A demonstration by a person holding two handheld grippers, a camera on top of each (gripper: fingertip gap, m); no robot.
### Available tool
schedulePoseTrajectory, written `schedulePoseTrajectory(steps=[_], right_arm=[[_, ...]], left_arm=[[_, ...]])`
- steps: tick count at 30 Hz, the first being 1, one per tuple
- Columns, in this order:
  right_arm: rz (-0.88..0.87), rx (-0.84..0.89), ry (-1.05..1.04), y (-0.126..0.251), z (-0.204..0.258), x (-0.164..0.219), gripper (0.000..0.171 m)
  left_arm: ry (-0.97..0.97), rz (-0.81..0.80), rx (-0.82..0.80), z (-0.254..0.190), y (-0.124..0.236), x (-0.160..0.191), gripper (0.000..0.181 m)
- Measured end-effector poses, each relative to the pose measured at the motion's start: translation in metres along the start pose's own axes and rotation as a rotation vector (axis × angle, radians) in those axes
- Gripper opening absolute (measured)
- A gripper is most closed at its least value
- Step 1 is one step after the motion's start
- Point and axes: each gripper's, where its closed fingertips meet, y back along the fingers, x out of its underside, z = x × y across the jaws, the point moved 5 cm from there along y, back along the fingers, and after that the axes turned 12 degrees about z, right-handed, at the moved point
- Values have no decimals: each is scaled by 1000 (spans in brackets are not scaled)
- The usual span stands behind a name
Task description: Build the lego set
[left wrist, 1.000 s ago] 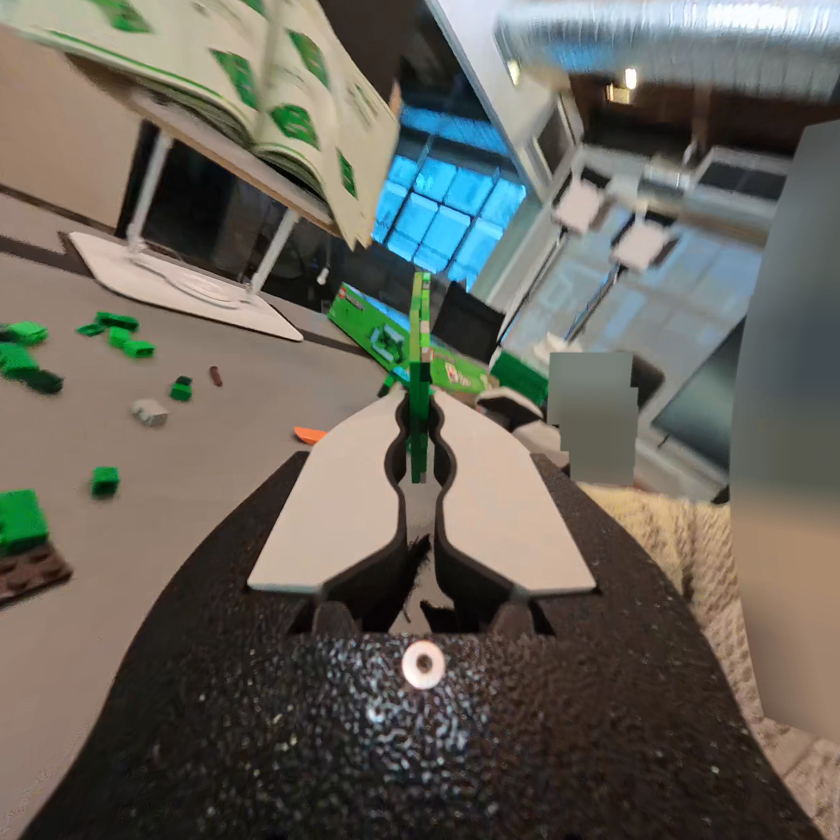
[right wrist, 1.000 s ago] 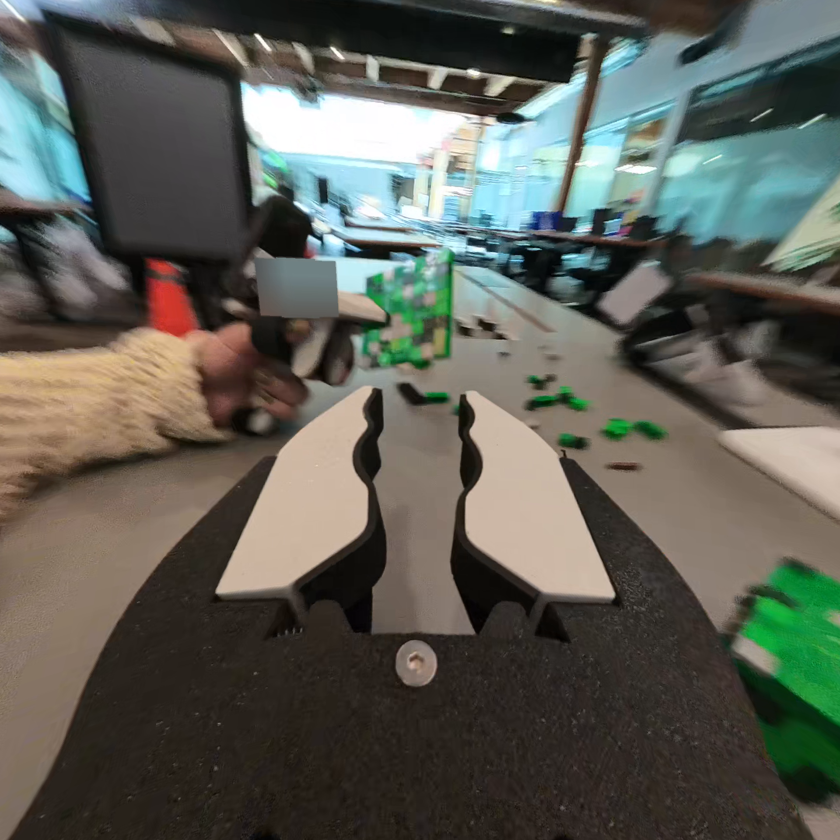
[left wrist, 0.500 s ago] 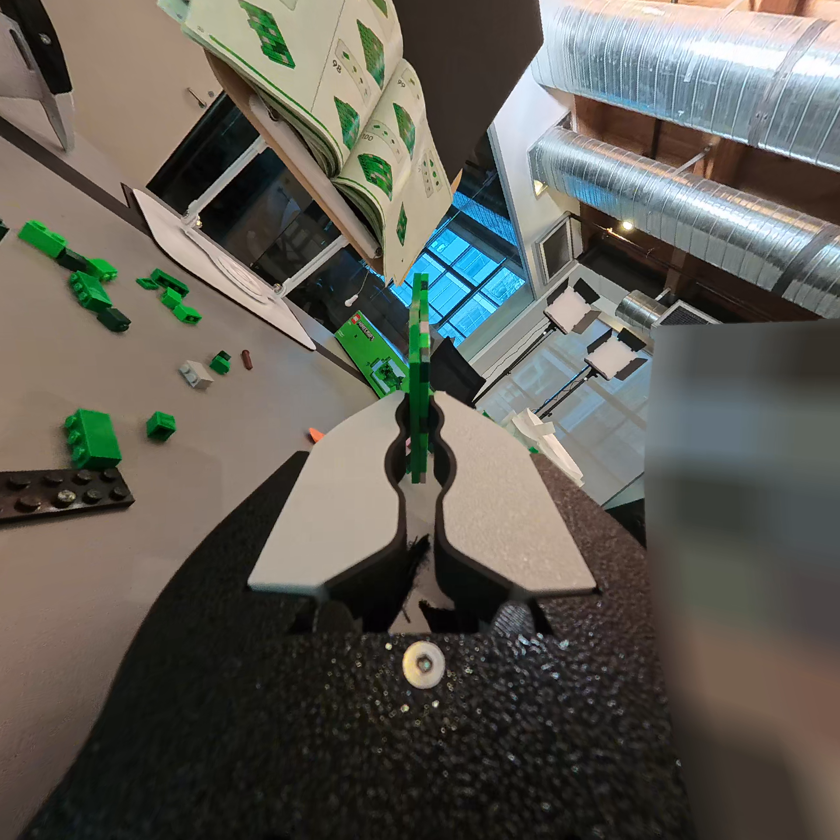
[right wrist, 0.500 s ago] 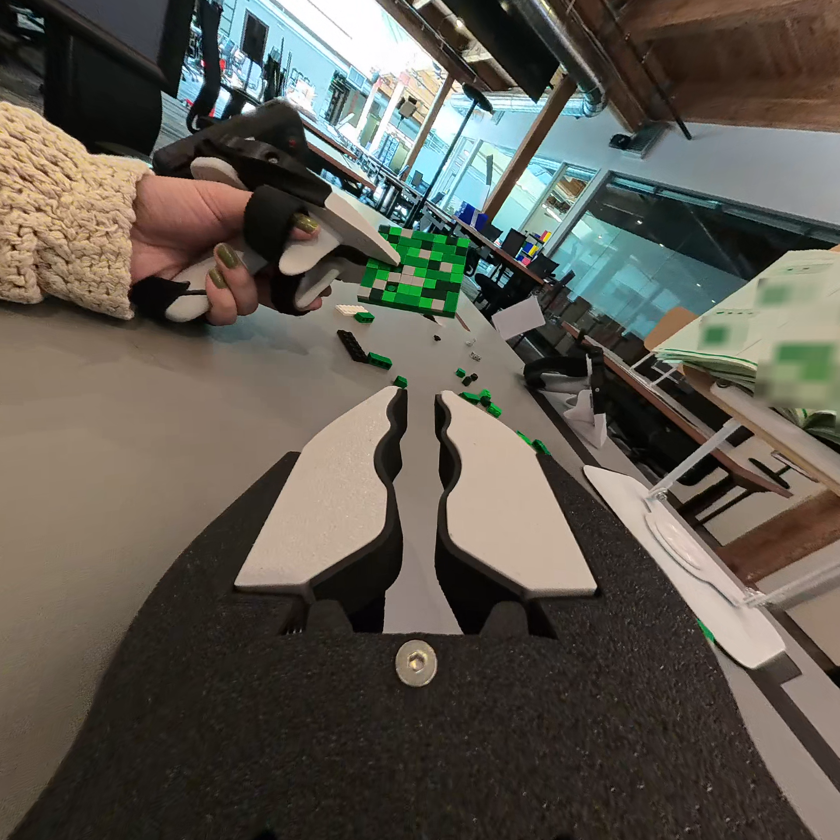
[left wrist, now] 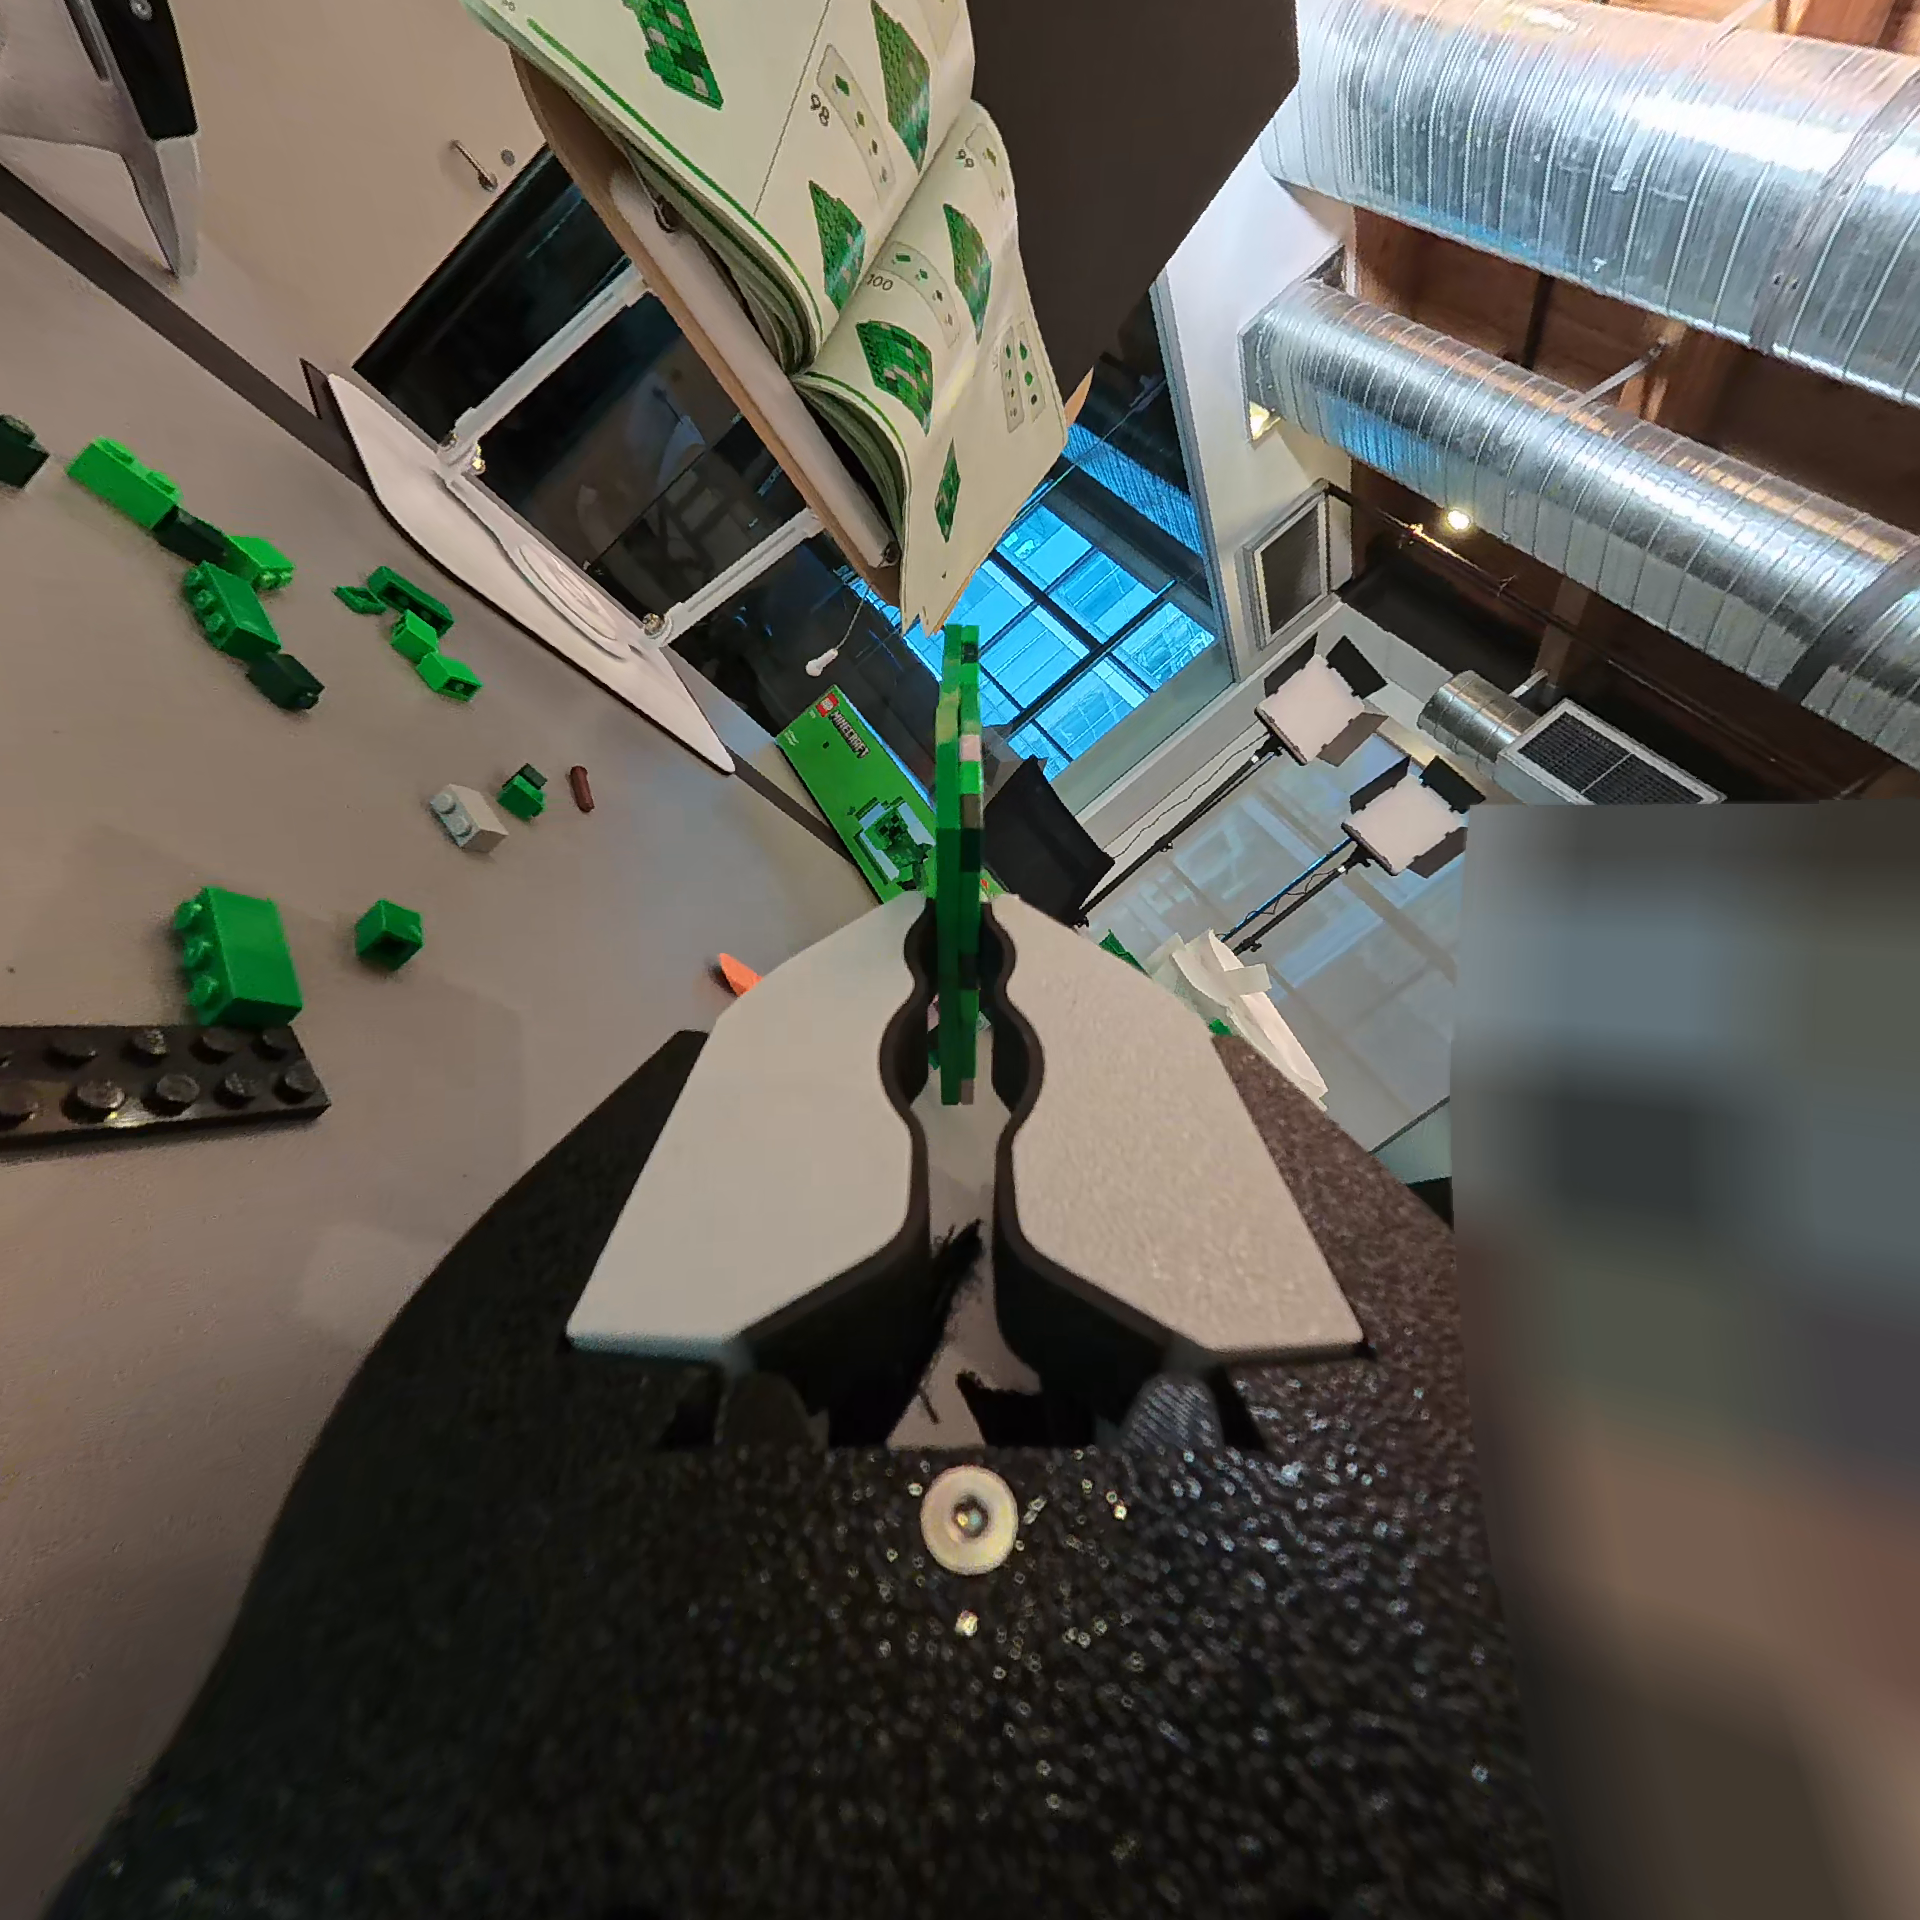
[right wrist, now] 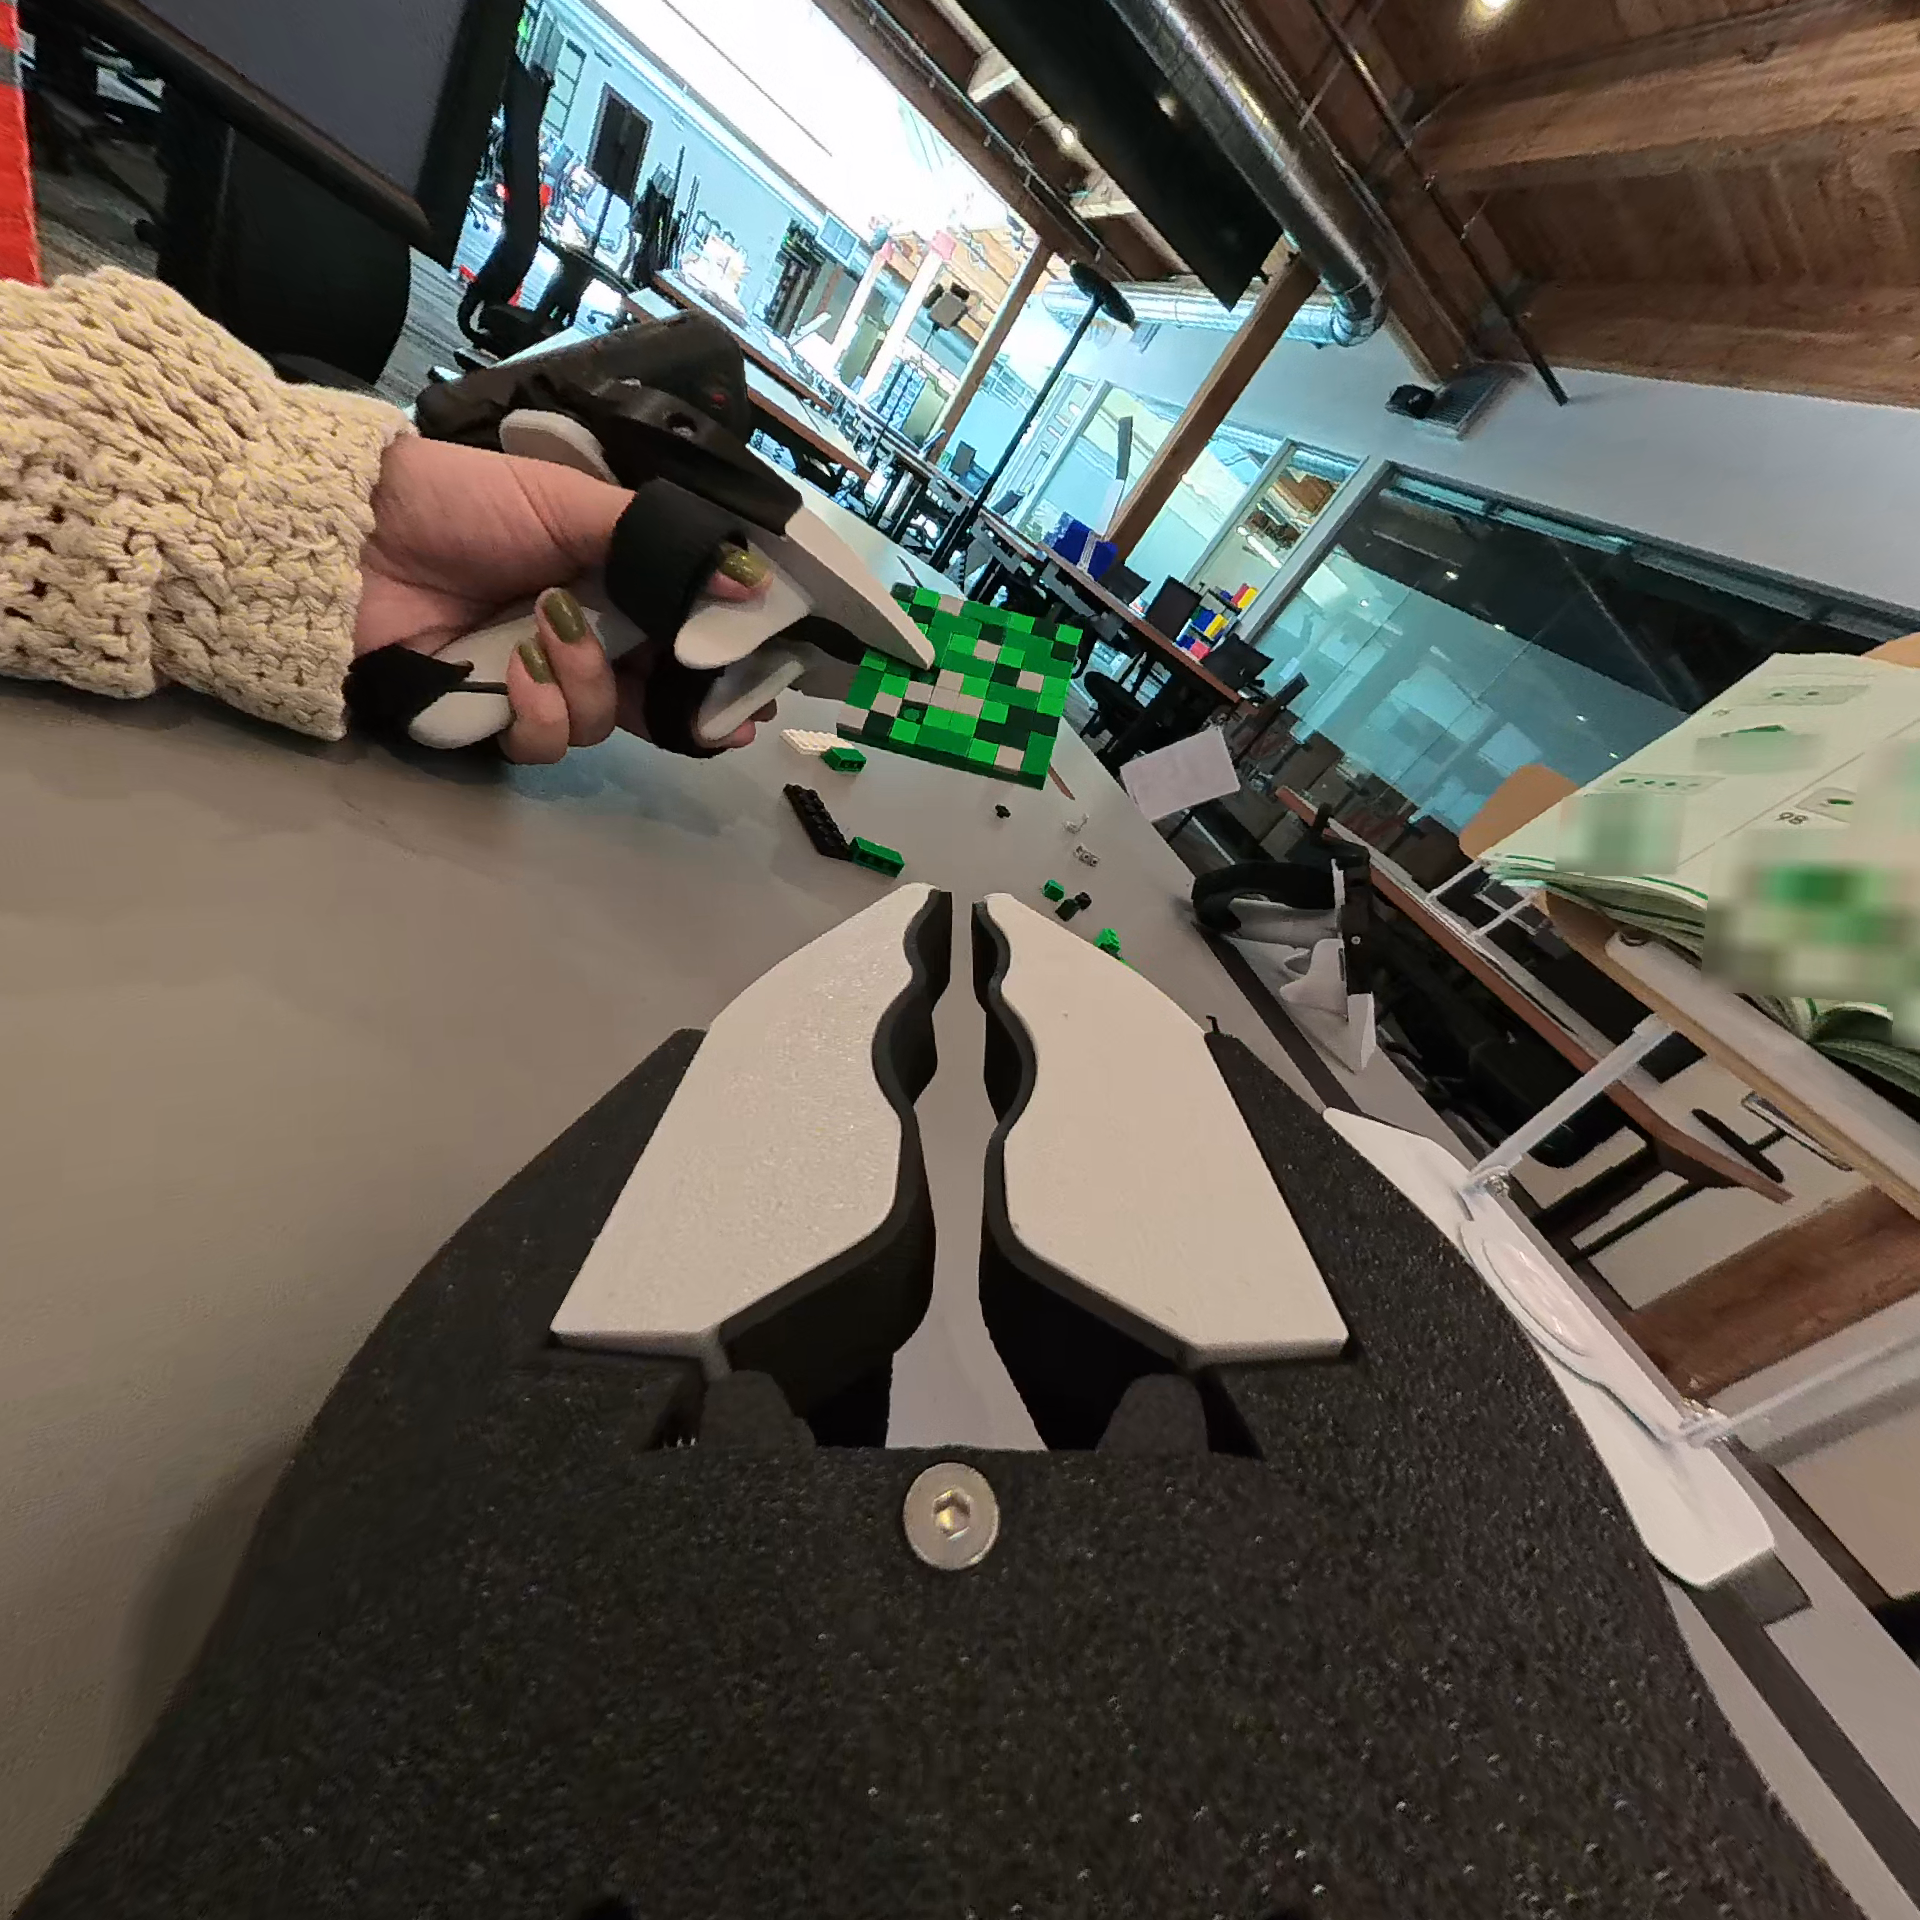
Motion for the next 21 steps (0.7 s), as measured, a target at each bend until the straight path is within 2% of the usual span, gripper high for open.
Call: schedulePoseTrajectory(steps=[11, 18, 21], right_arm=[[-4, -1, 8, 1, 1, 0, 2], [-8, 2, 11, 1, 1, -1, 2], [-9, 1, 14, 1, 1, -1, 1]], left_arm=[[-24, 35, -14, -1, -3, 3, 6], [-222, 184, -142, -8, -17, 19, 6], [-285, 183, -195, -10, -18, 20, 6]])
